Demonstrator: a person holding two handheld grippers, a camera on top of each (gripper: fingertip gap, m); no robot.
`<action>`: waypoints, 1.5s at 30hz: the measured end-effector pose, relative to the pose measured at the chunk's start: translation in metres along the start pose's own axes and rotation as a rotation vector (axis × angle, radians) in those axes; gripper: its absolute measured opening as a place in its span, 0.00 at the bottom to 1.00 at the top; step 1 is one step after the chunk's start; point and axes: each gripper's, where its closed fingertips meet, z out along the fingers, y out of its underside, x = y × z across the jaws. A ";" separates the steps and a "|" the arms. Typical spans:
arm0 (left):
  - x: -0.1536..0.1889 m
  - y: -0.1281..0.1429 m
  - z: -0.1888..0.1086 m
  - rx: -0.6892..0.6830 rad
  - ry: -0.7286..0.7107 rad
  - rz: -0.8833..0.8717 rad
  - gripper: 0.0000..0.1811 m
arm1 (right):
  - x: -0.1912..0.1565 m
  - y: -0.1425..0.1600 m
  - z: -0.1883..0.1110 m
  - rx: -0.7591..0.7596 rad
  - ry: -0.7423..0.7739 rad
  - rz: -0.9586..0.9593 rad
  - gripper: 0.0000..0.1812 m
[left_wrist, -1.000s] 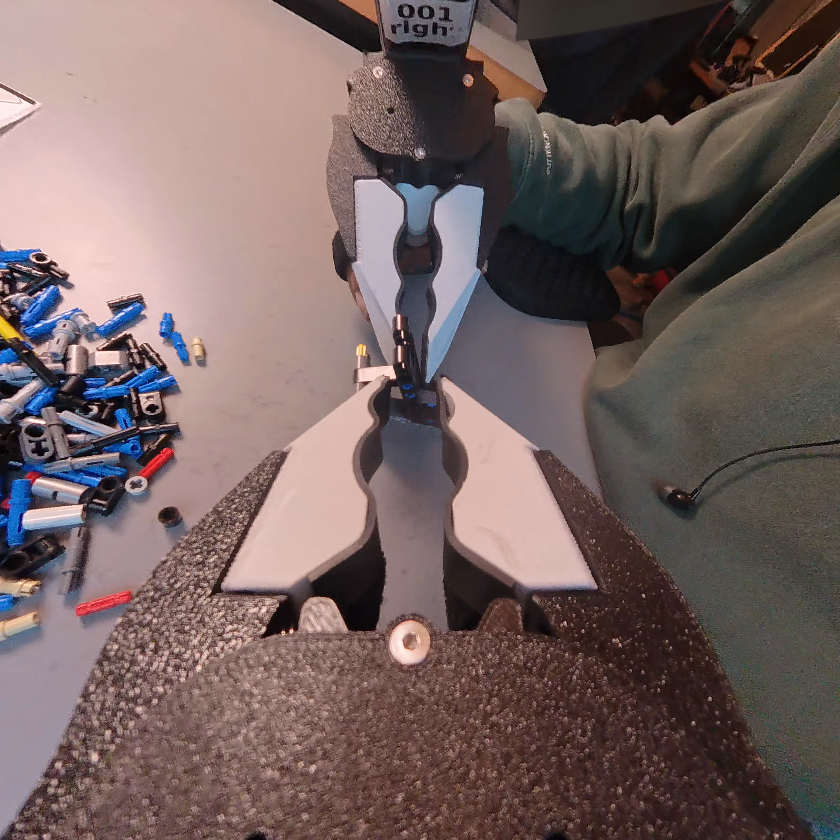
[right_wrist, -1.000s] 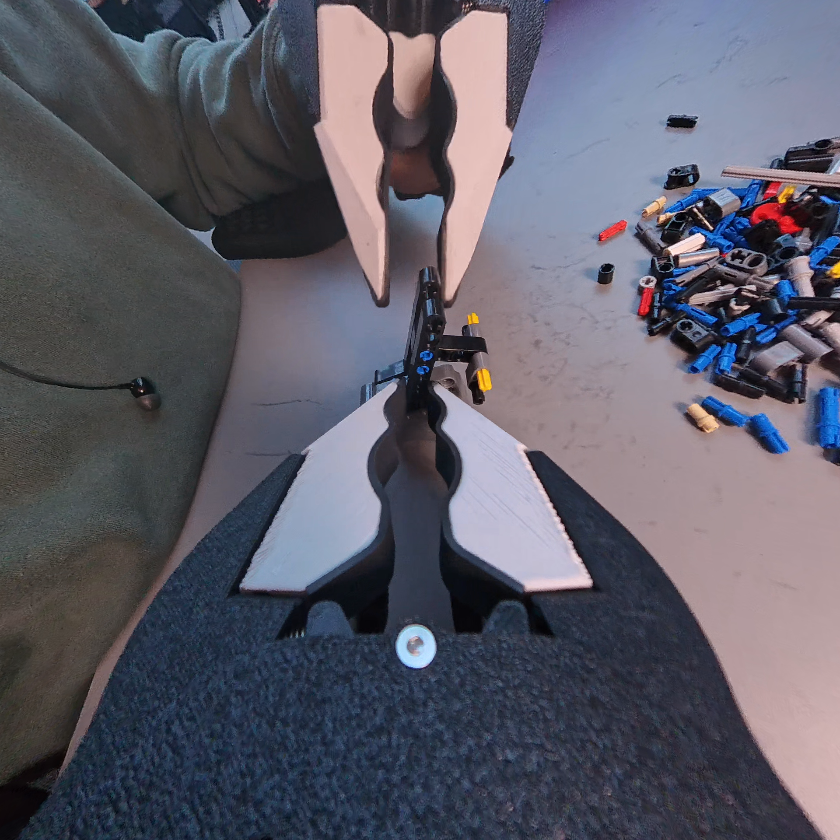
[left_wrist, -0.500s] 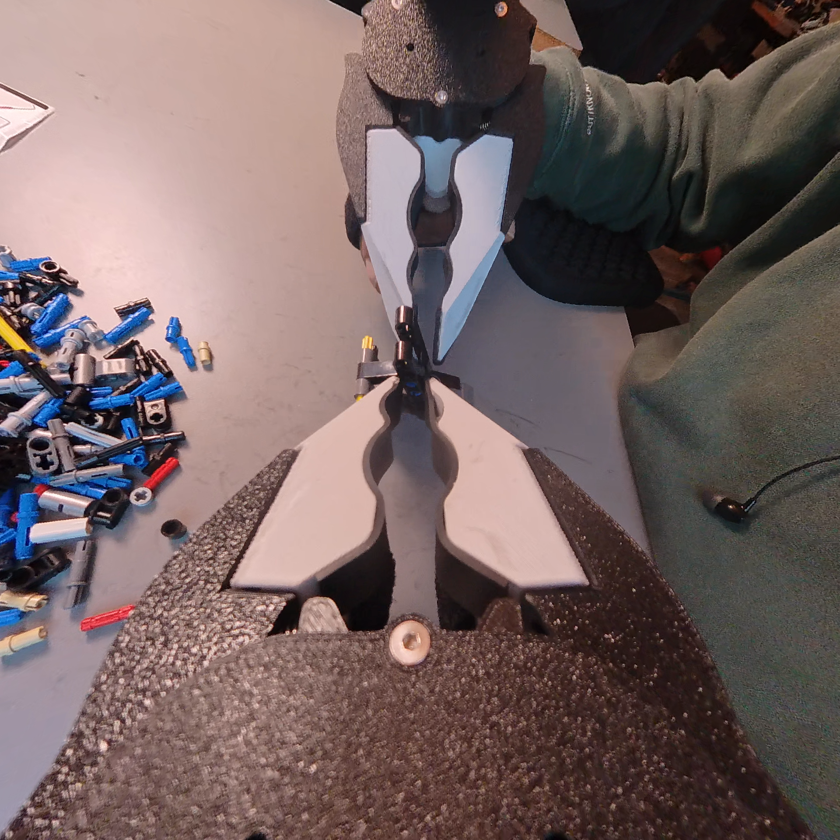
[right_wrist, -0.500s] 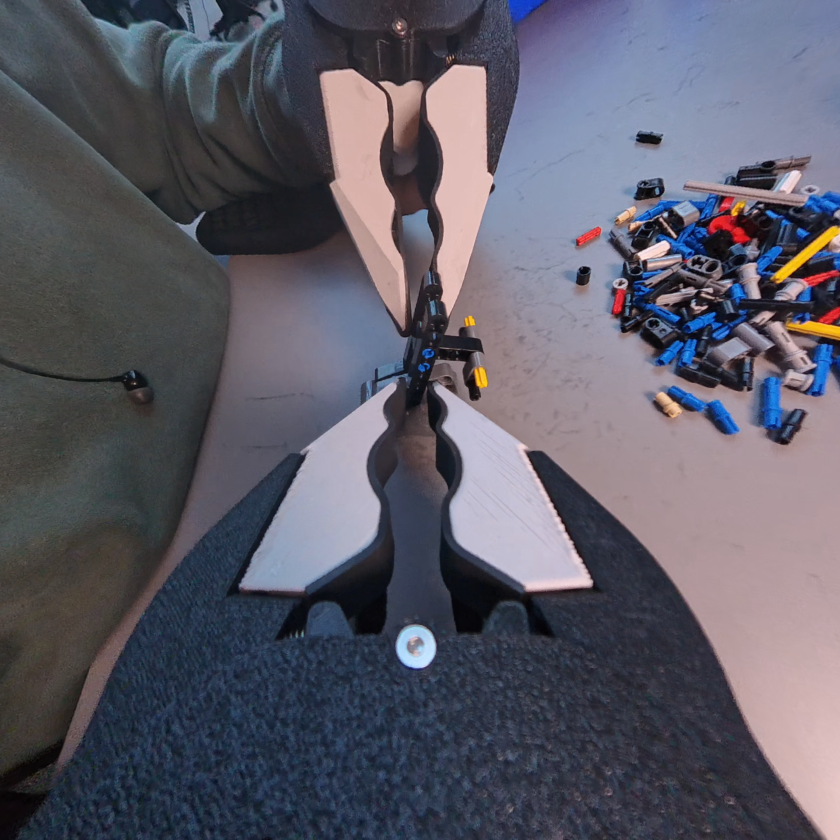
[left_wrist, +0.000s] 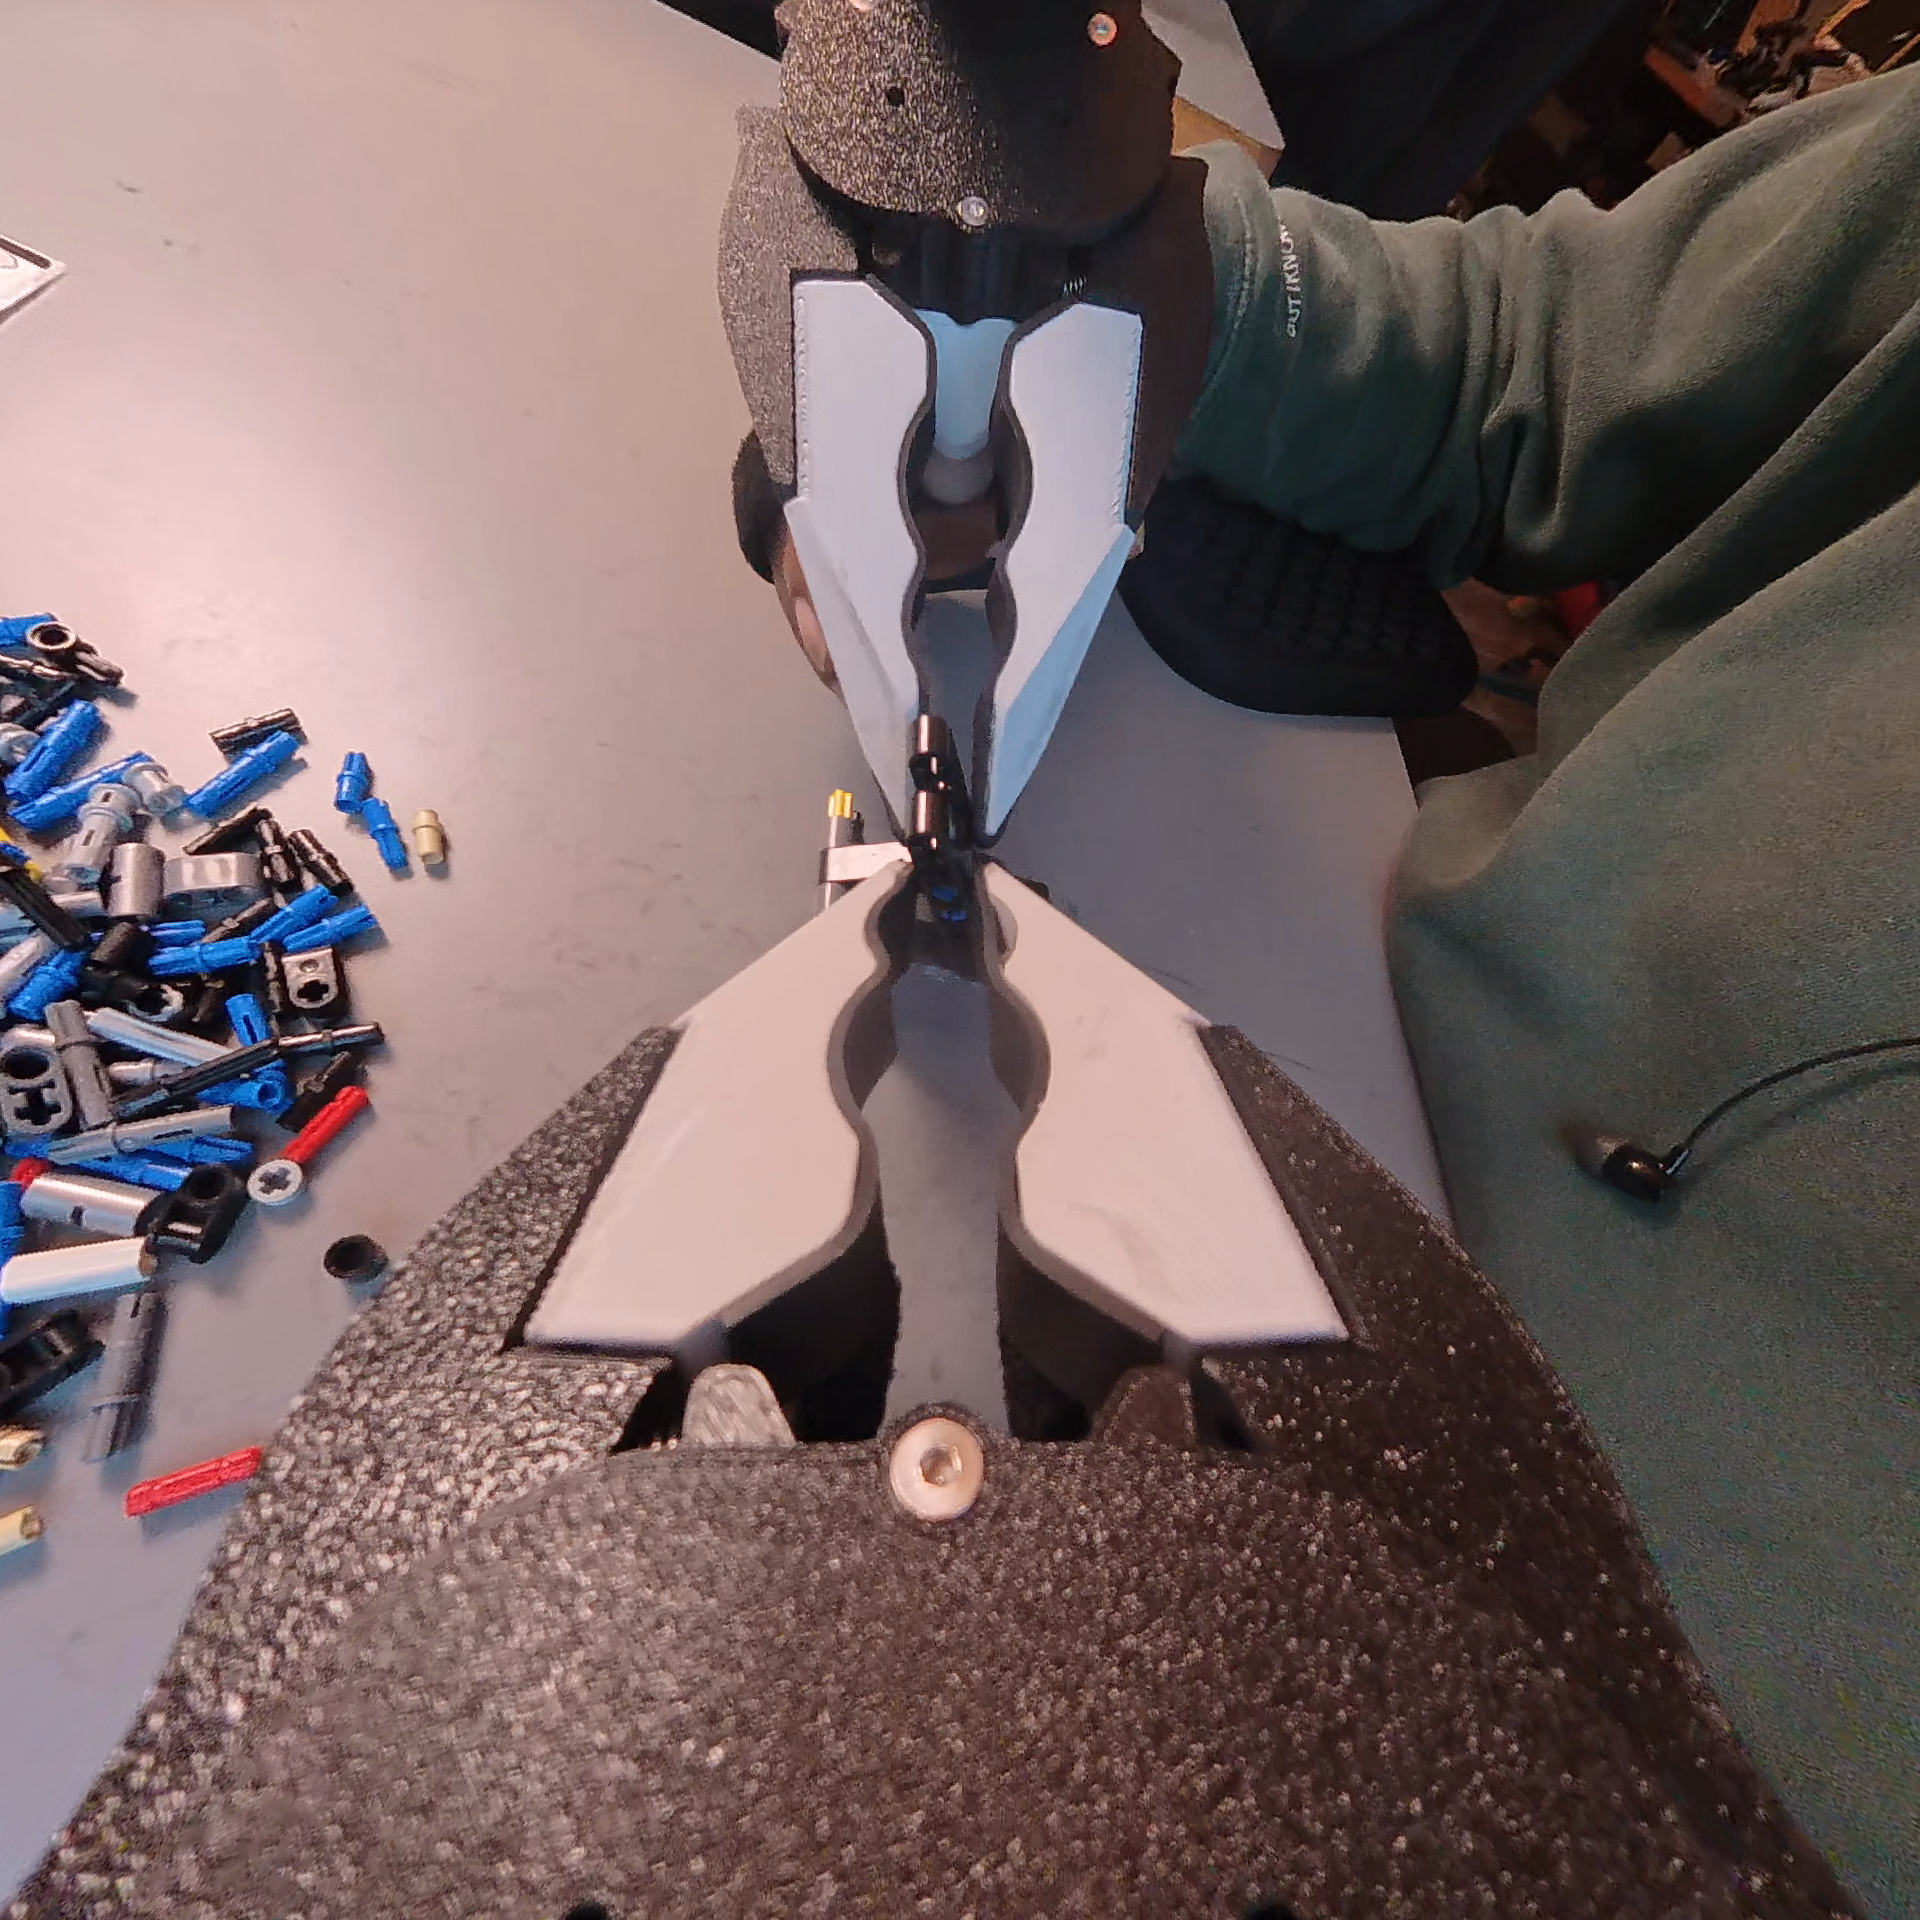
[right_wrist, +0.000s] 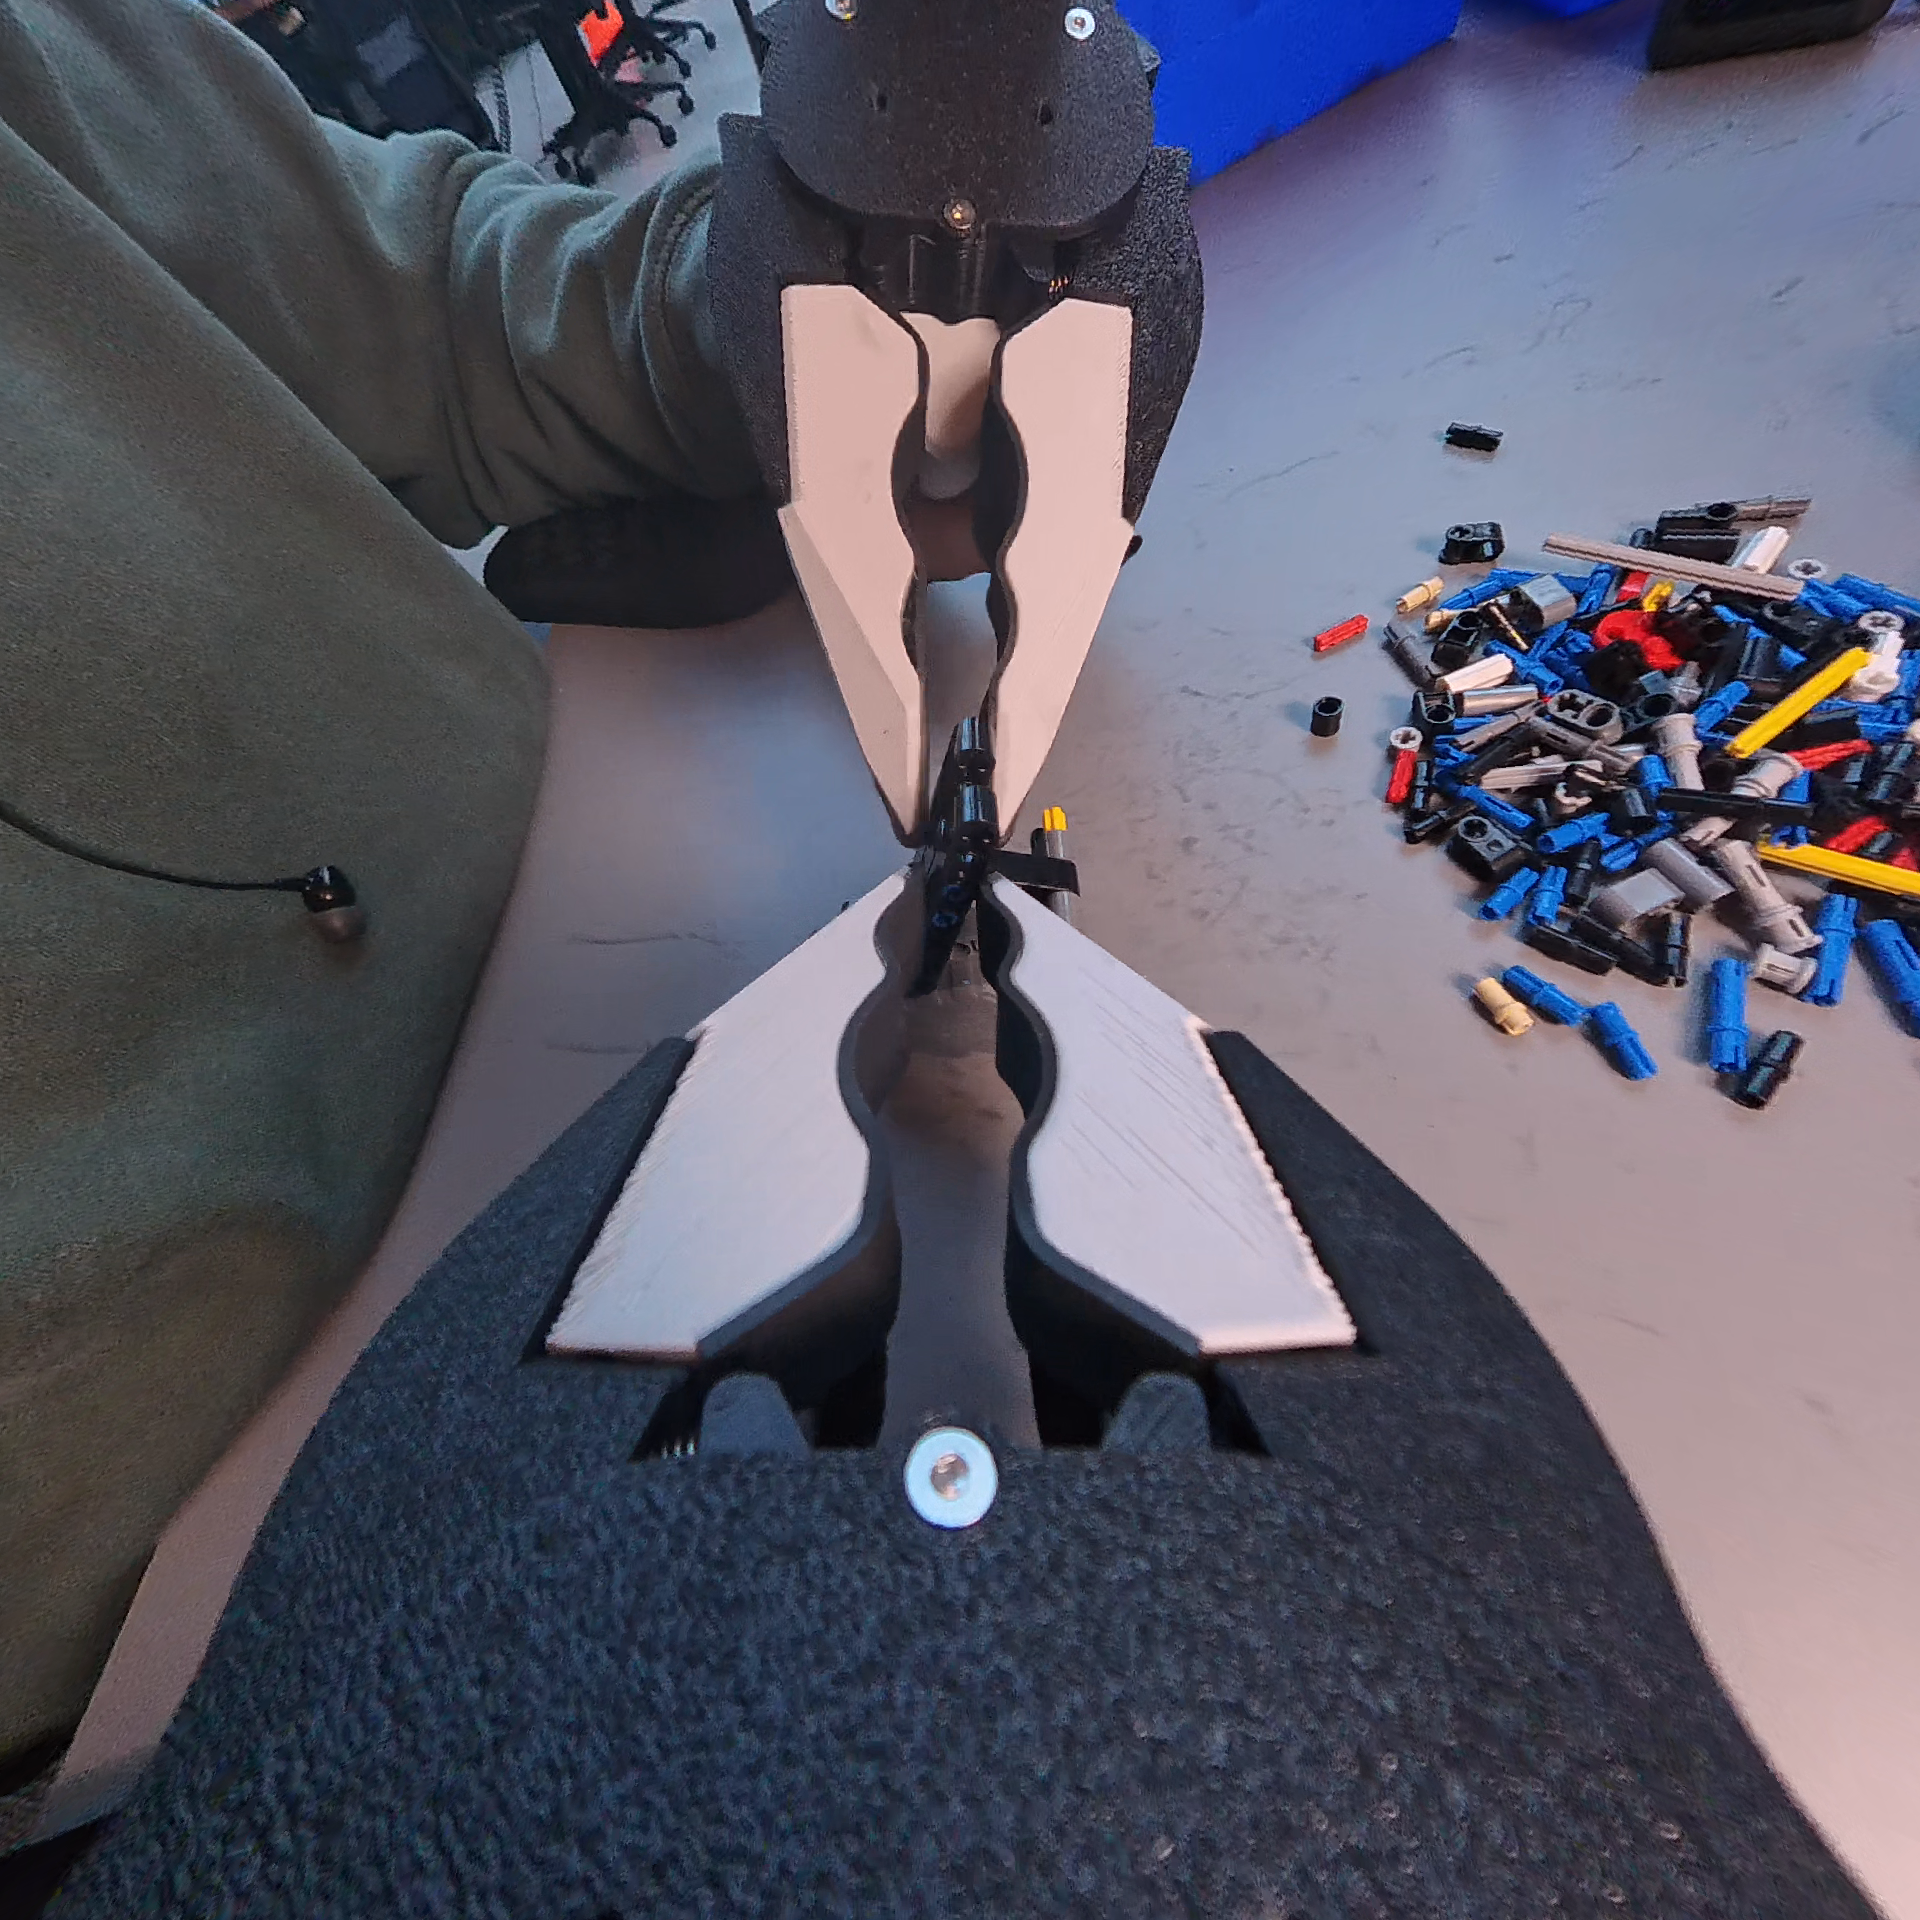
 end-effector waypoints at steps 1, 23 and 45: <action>0.000 0.000 0.000 -0.003 -0.001 0.007 0.05 | 0.000 0.000 0.000 -0.001 0.000 0.000 0.04; 0.003 0.006 -0.003 0.008 0.090 -0.132 0.05 | -0.005 0.003 -0.005 0.006 -0.055 0.121 0.03; 0.013 0.023 0.012 -0.102 0.059 -0.153 0.04 | -0.014 0.024 0.006 -0.125 -0.022 0.183 0.04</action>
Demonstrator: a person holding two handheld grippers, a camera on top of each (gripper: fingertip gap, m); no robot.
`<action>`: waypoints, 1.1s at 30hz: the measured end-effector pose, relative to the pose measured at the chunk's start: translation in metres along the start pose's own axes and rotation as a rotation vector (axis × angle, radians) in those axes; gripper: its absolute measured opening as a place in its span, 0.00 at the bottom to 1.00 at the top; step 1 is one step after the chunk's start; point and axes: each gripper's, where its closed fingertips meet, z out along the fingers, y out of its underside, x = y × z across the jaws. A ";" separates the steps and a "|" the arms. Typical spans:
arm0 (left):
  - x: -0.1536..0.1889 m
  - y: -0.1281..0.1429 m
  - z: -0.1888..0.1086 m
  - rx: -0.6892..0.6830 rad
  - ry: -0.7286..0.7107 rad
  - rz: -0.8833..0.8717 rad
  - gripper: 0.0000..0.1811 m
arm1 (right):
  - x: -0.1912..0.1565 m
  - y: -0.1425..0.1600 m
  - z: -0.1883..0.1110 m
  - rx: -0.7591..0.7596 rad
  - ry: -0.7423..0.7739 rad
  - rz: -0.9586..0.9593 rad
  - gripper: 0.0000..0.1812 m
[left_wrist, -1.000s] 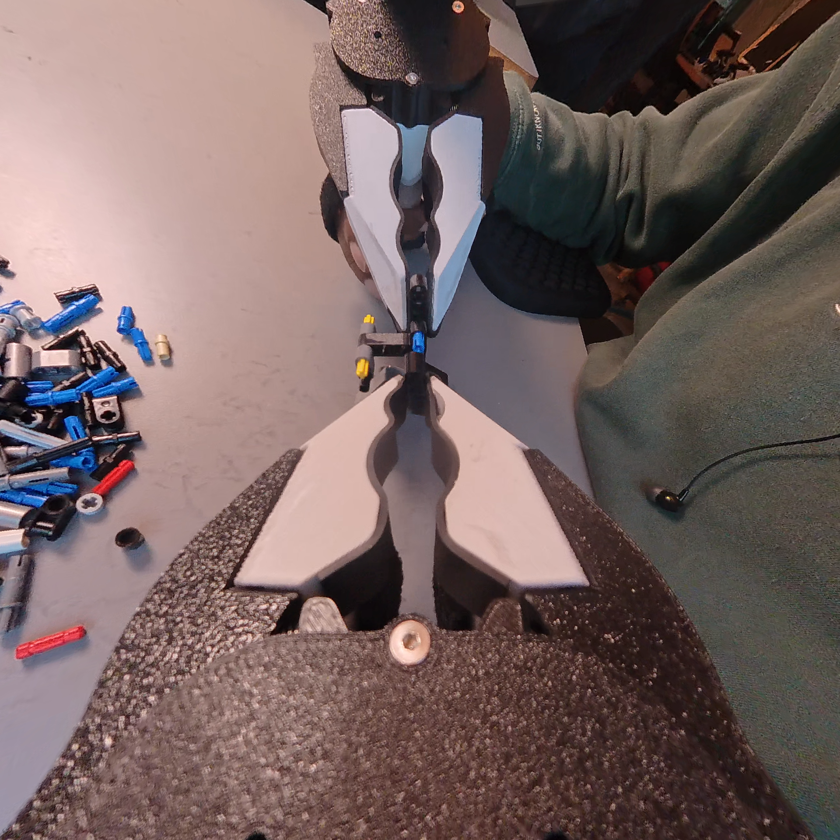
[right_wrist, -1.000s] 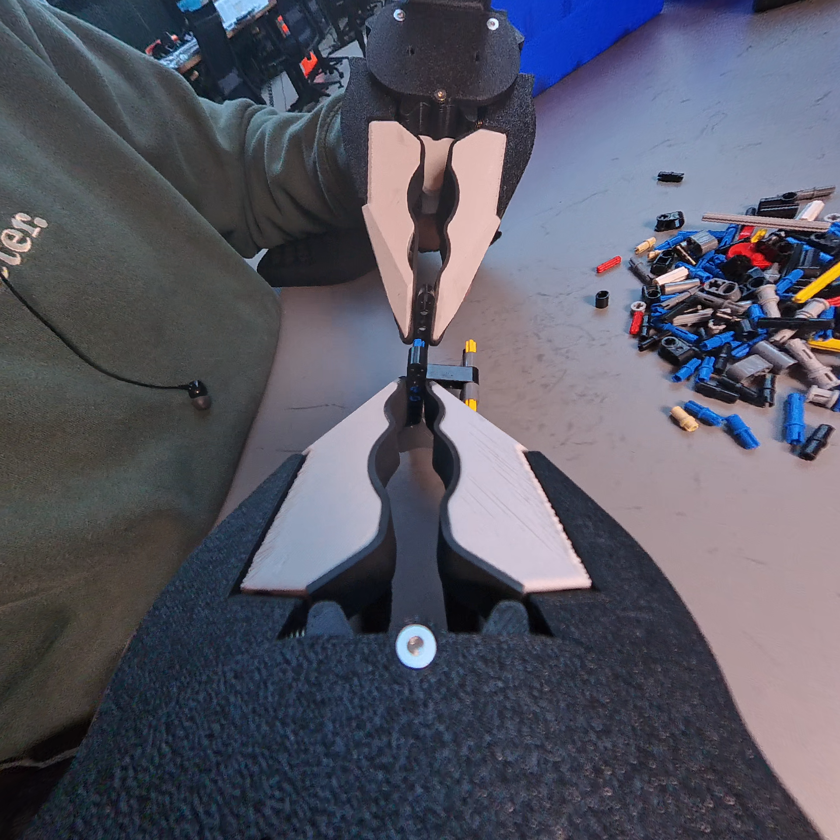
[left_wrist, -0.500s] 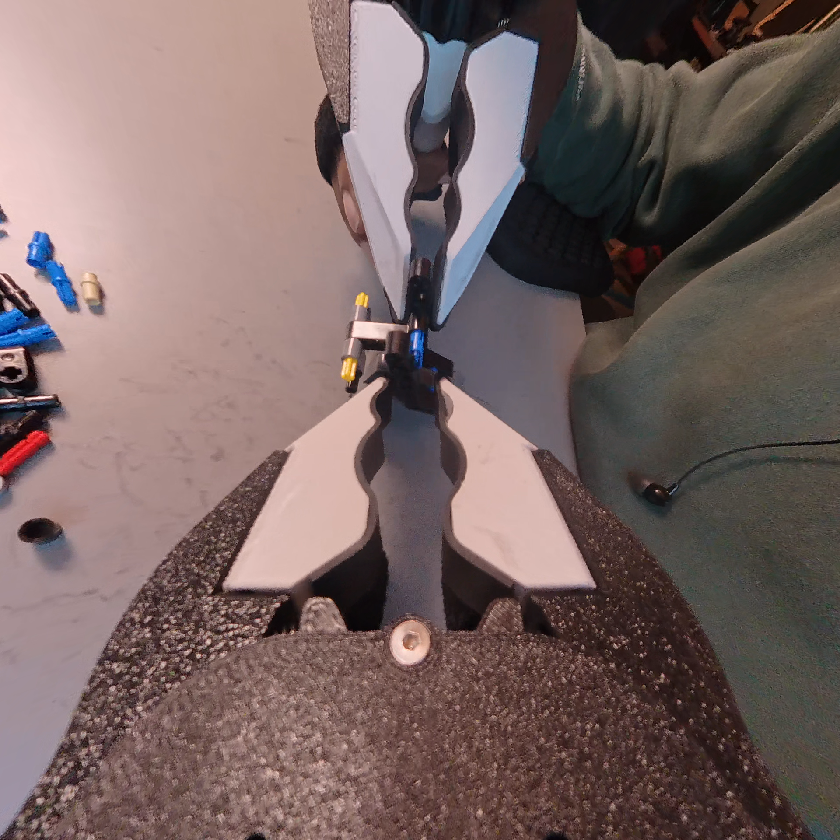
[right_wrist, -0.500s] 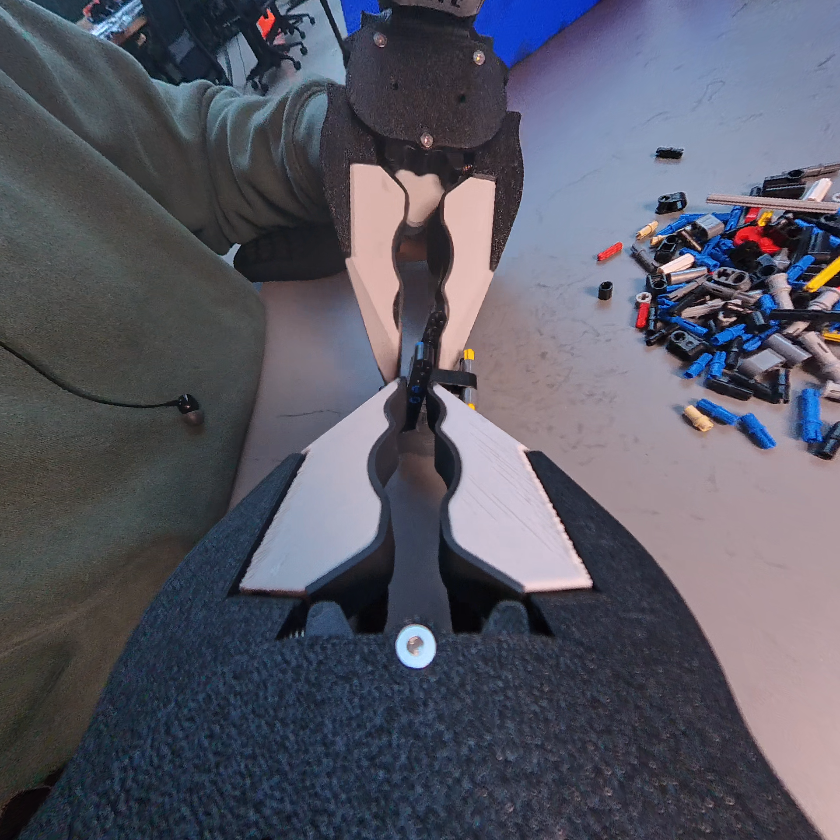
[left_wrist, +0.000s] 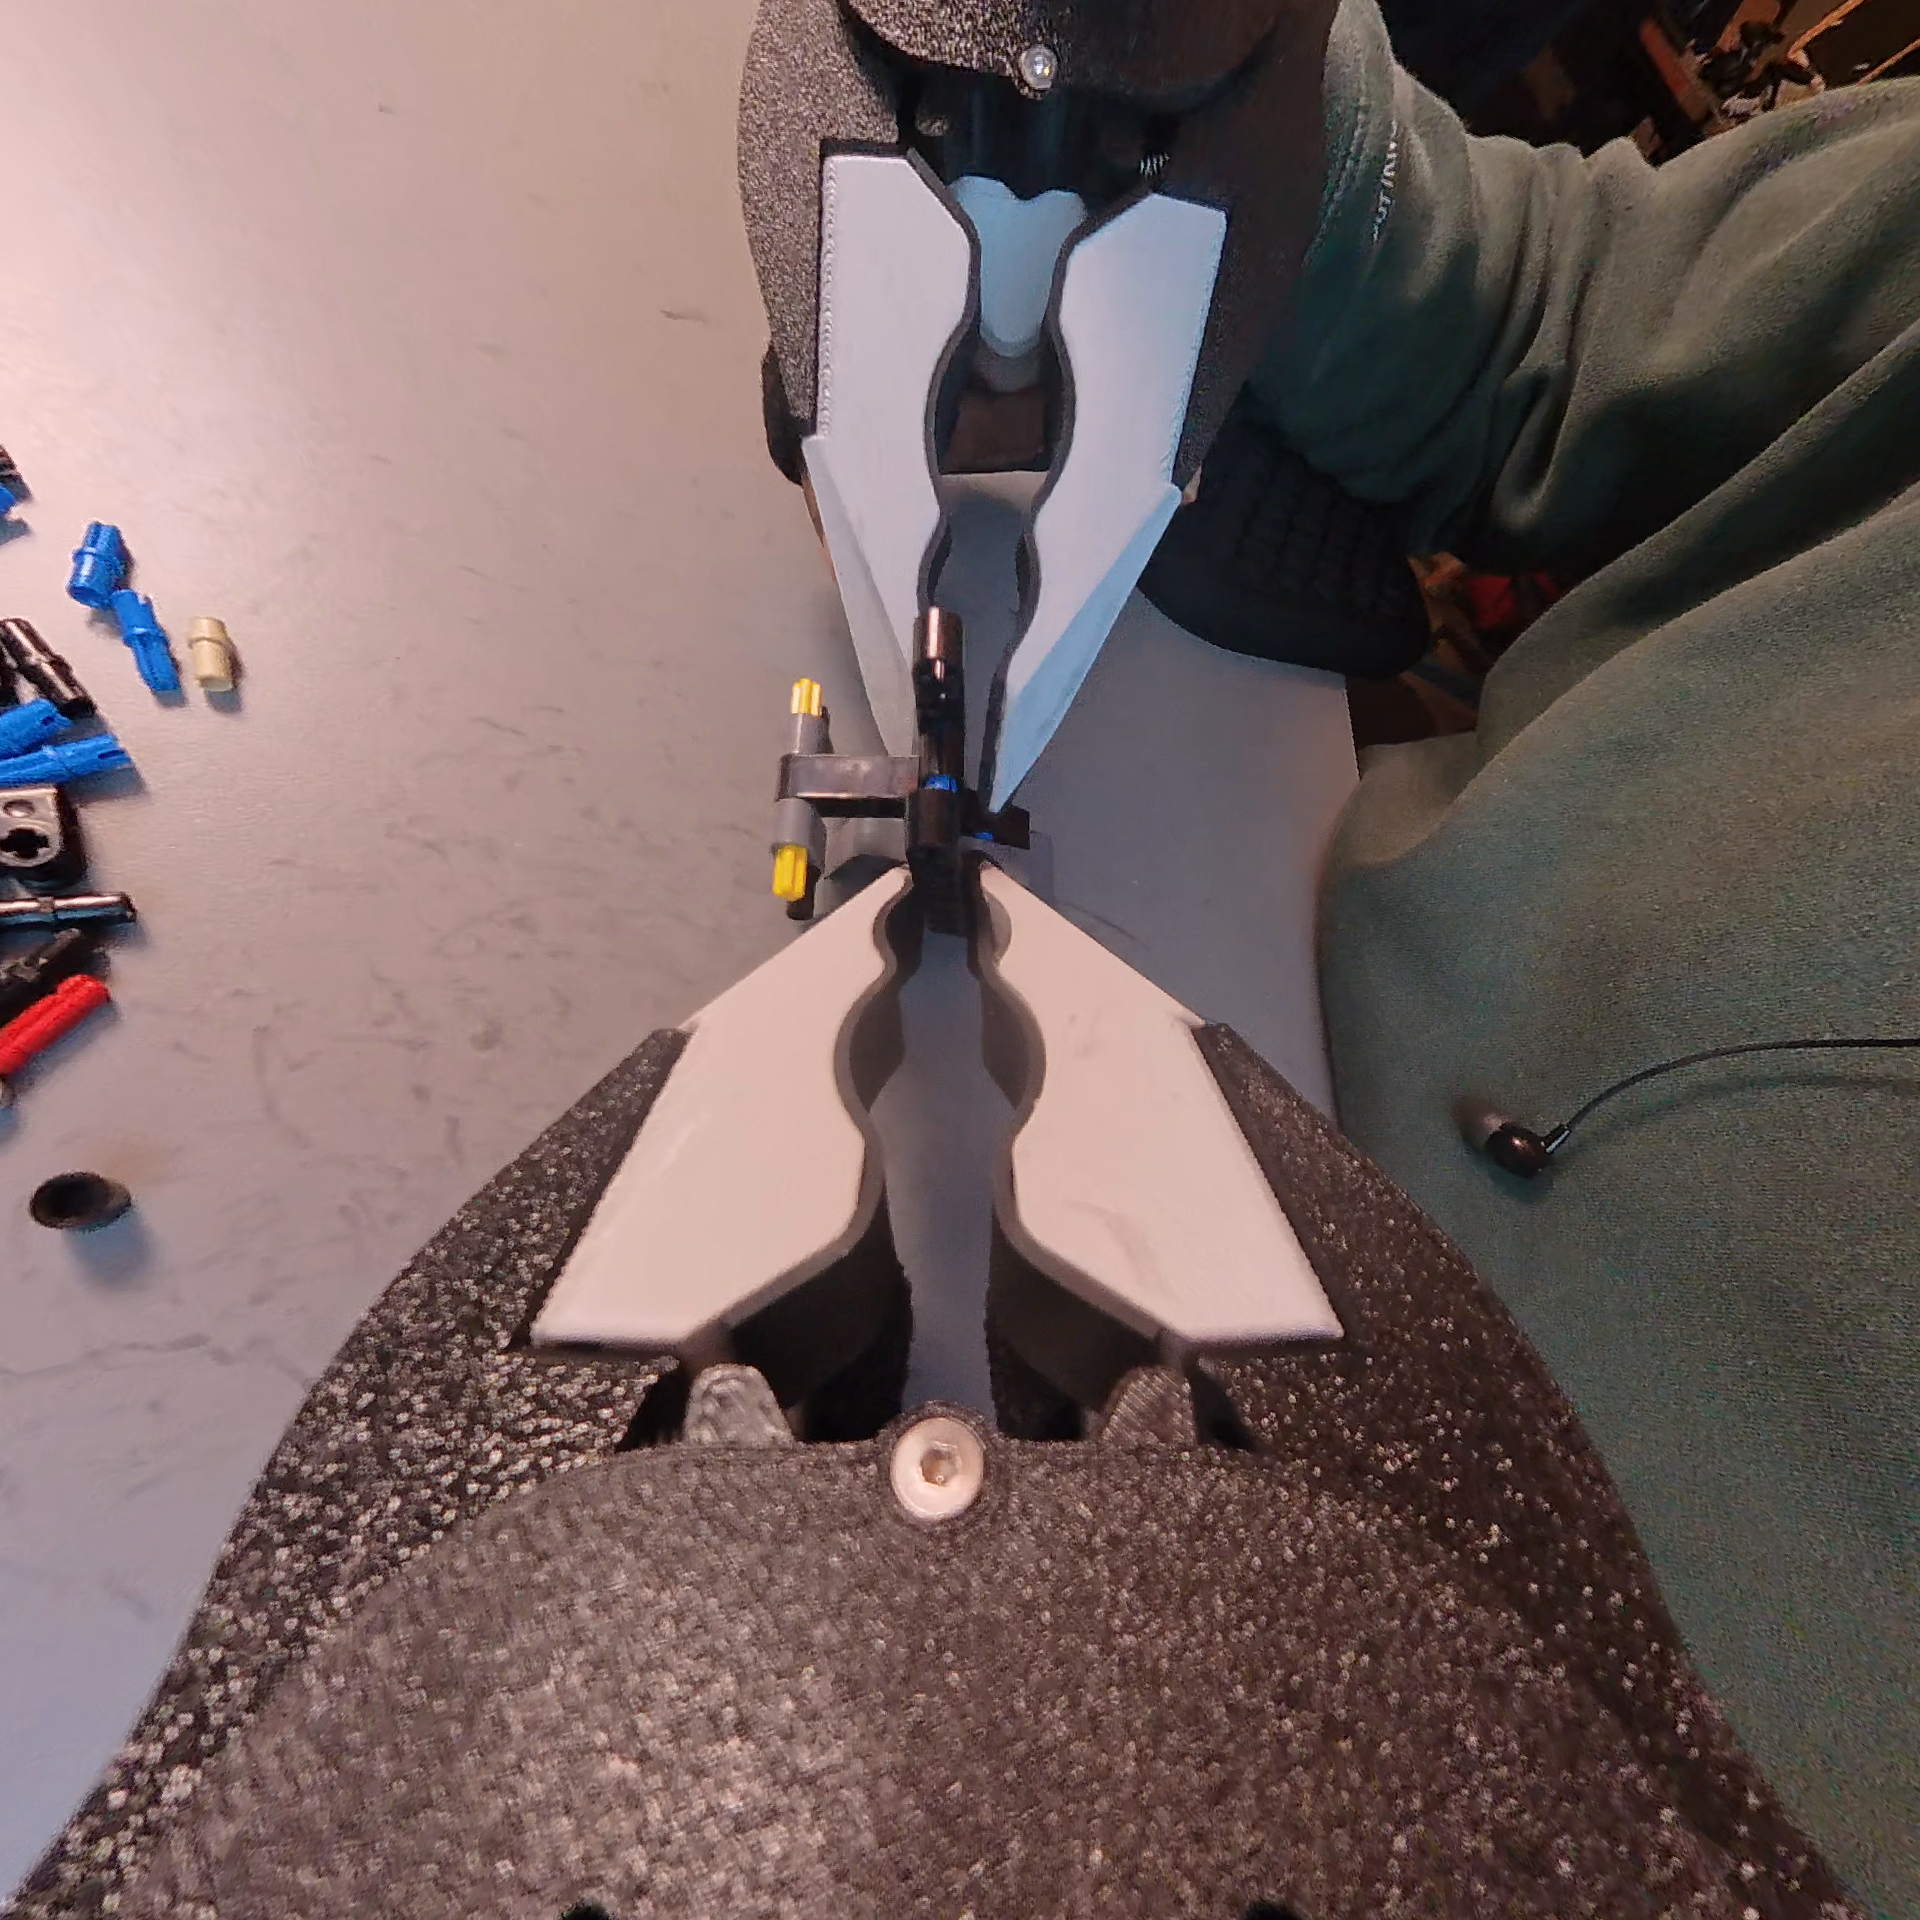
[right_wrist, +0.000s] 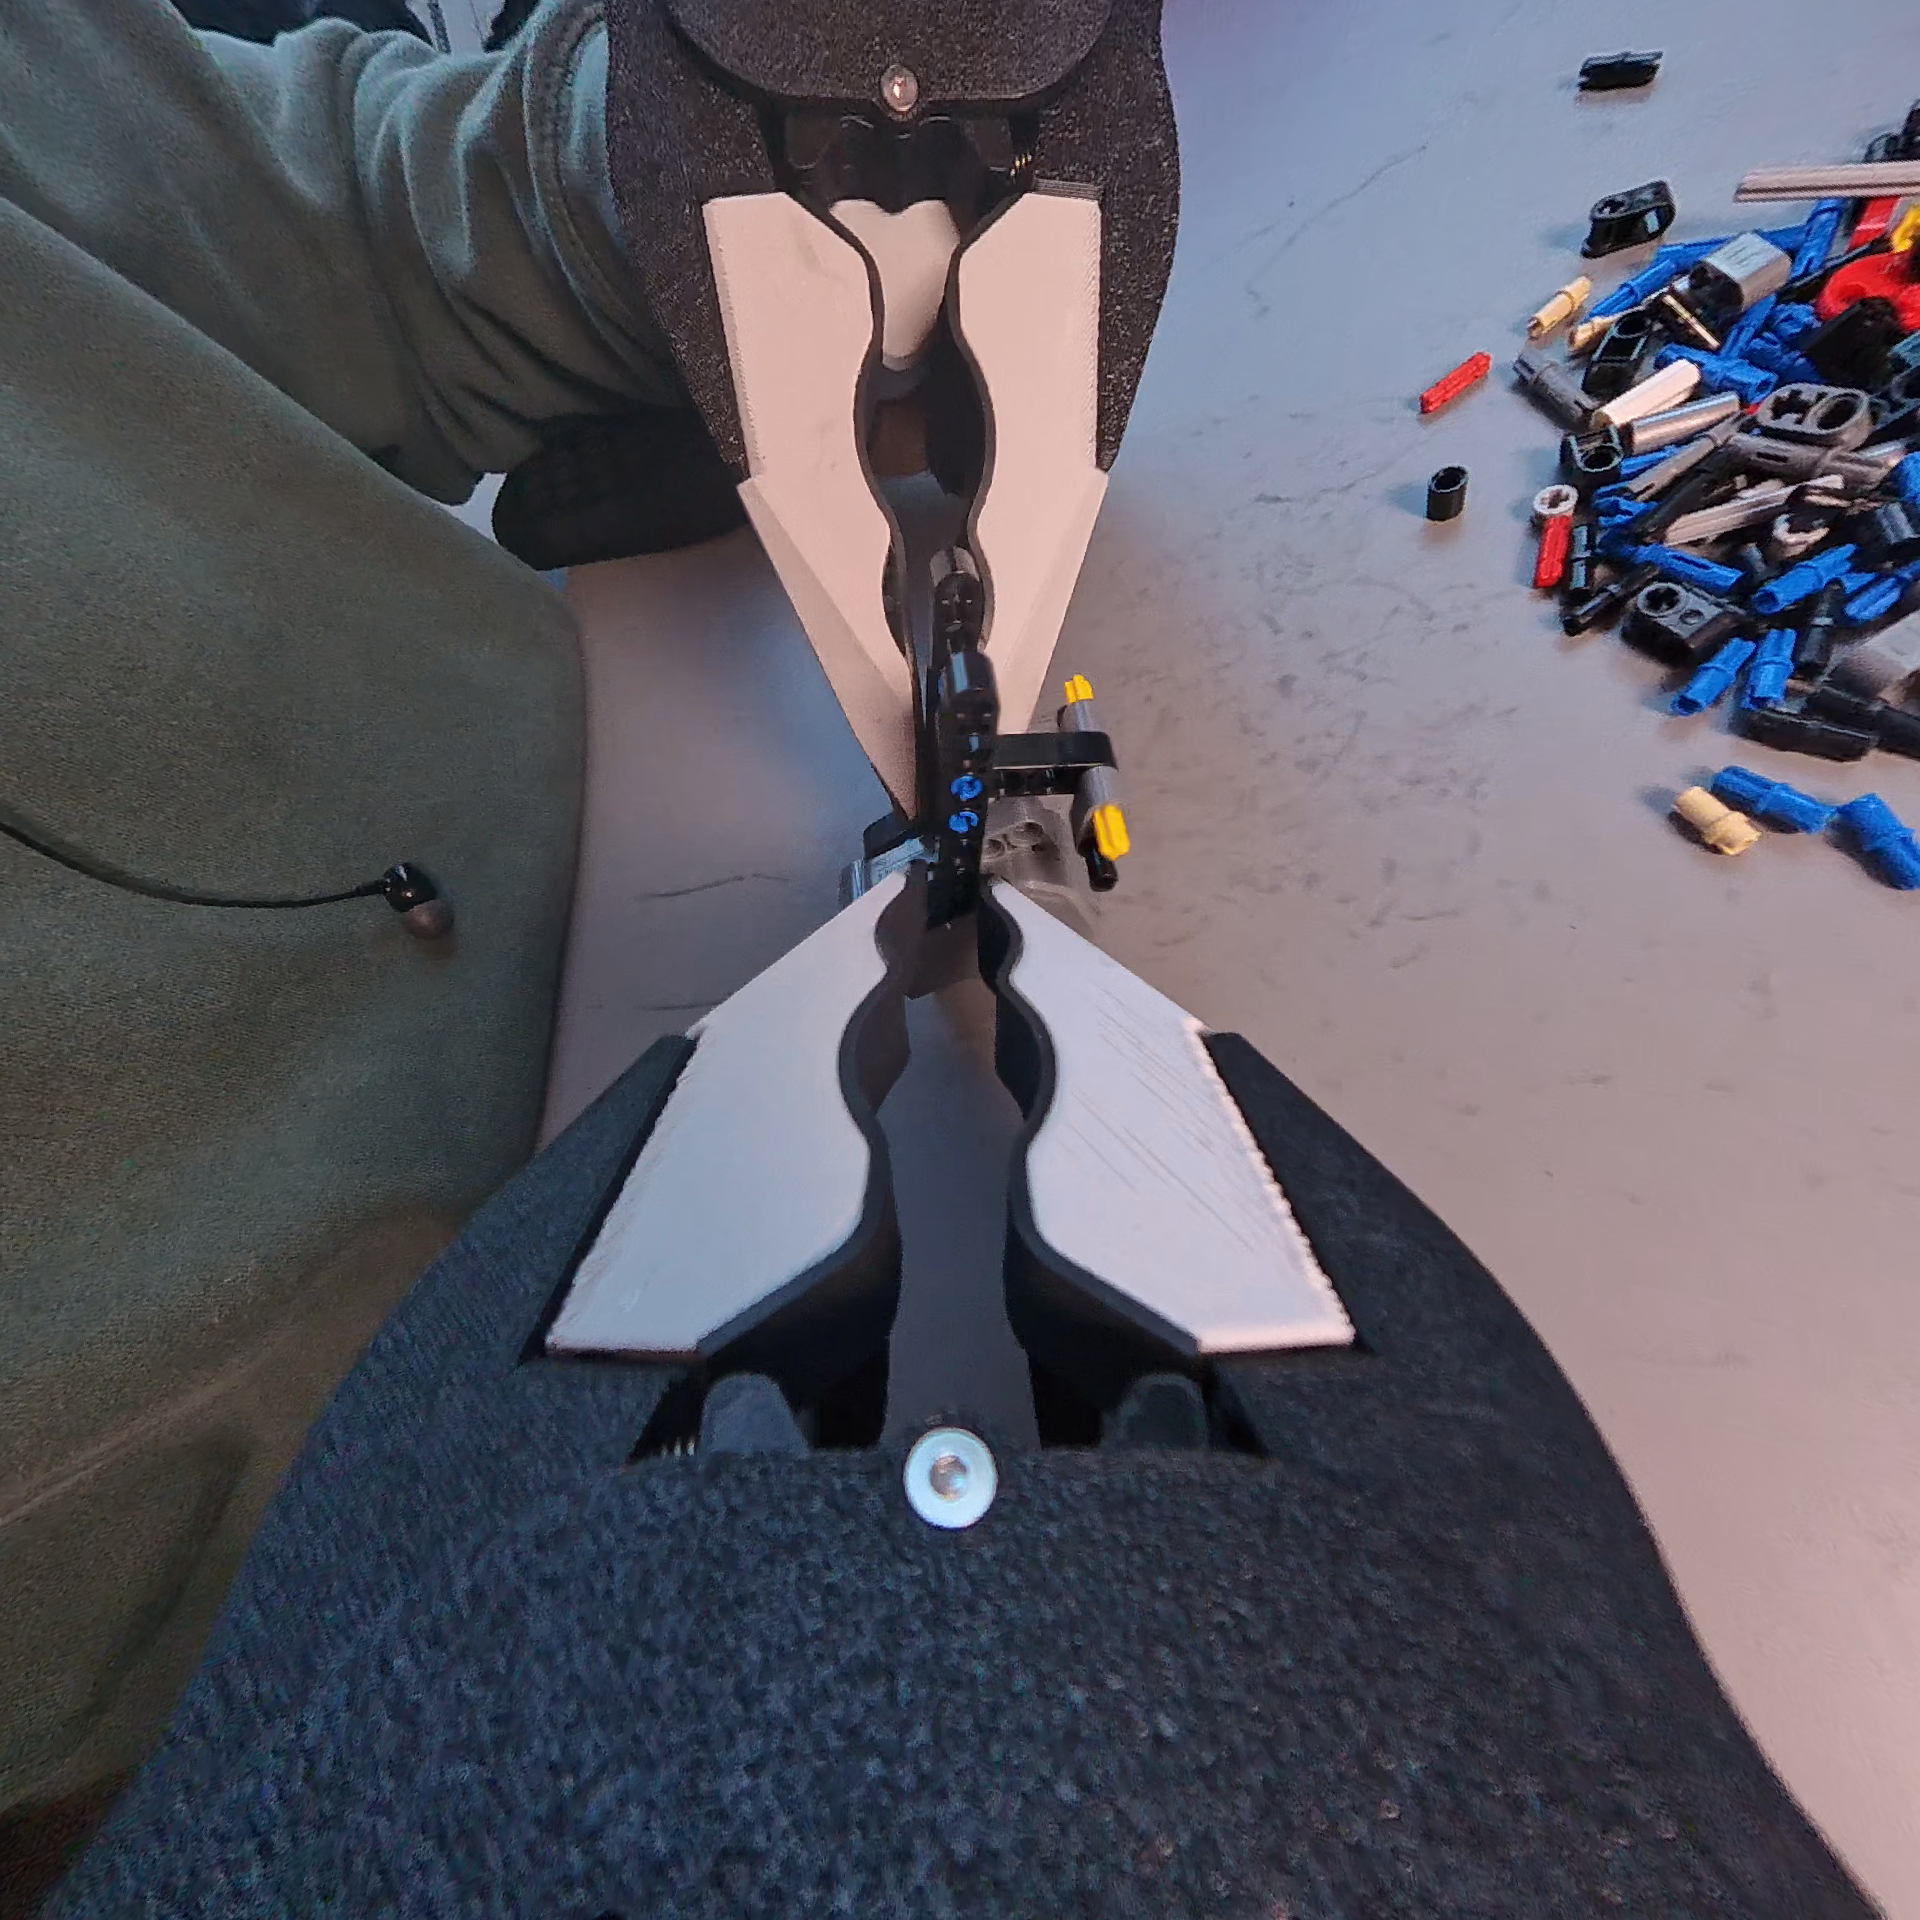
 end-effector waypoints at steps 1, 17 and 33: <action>0.001 0.001 0.000 -0.010 0.002 0.006 0.04 | -0.001 0.000 0.000 0.002 -0.011 -0.002 0.03; -0.001 0.010 -0.014 -0.070 0.049 -0.041 0.04 | 0.000 0.003 -0.013 0.001 -0.049 -0.016 0.03; 0.045 -0.055 -0.044 0.304 0.184 0.199 0.21 | -0.072 -0.050 -0.040 0.351 -0.365 -0.241 0.03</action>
